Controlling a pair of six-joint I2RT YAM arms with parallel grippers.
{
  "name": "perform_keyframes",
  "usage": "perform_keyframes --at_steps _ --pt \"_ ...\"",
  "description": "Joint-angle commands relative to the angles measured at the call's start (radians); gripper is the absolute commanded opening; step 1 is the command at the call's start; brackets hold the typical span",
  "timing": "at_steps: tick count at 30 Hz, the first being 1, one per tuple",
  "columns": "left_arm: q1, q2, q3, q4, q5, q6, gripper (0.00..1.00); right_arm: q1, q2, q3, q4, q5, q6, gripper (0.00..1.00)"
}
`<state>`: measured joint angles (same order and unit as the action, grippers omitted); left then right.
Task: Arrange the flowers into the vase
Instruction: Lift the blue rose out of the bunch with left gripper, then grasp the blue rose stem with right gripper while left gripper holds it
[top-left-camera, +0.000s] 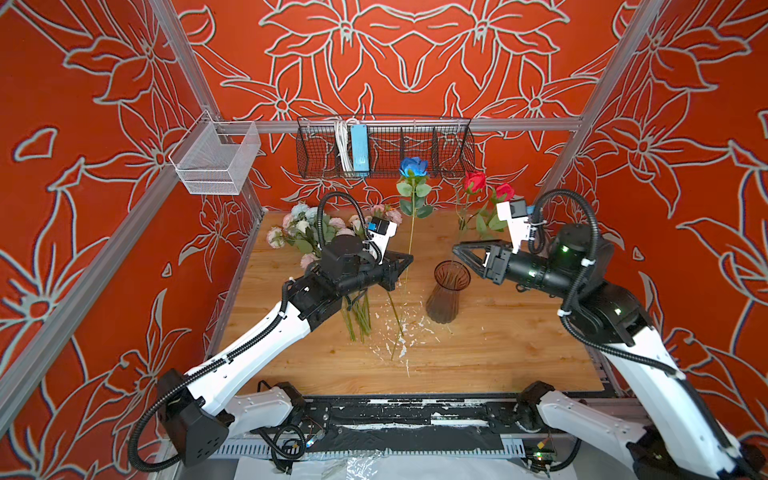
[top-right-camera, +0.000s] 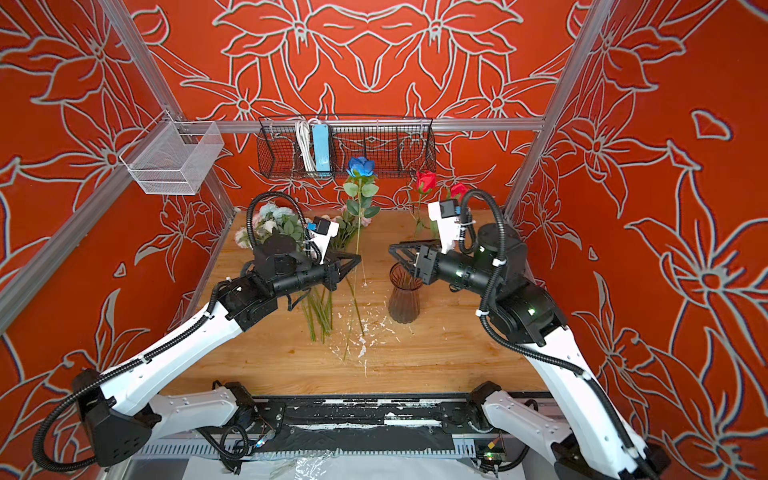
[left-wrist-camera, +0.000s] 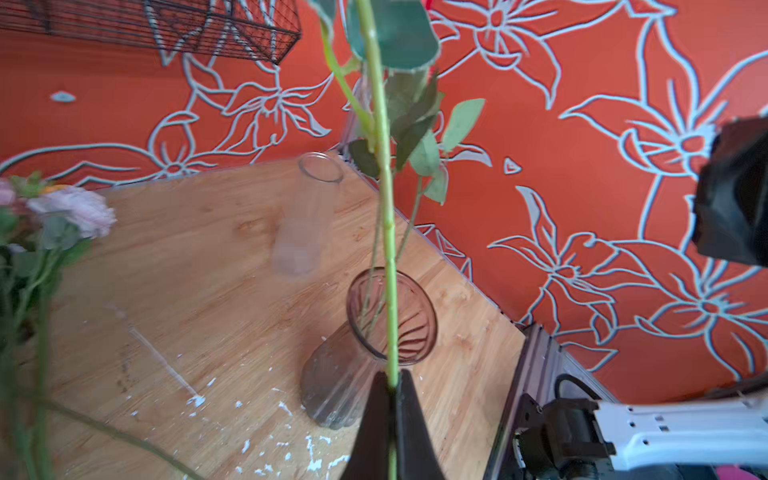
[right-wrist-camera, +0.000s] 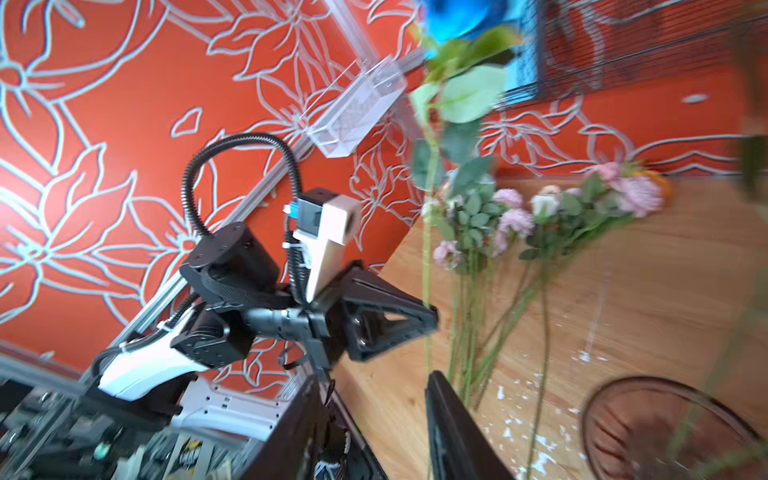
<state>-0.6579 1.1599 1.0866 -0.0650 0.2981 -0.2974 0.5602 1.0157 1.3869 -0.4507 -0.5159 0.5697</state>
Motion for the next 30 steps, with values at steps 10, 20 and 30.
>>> perform_keyframes --at_steps 10,20,30 --pt "-0.005 -0.131 -0.146 0.100 -0.032 -0.062 0.00 0.194 0.253 0.125 0.015 0.201 -0.092 0.43" --pt "-0.005 -0.164 -0.143 0.083 -0.045 -0.052 0.00 0.204 0.350 0.192 -0.013 0.237 -0.091 0.35" --pt "0.007 -0.199 -0.144 0.081 -0.057 -0.058 0.00 0.207 0.369 0.159 0.048 0.194 -0.083 0.17"
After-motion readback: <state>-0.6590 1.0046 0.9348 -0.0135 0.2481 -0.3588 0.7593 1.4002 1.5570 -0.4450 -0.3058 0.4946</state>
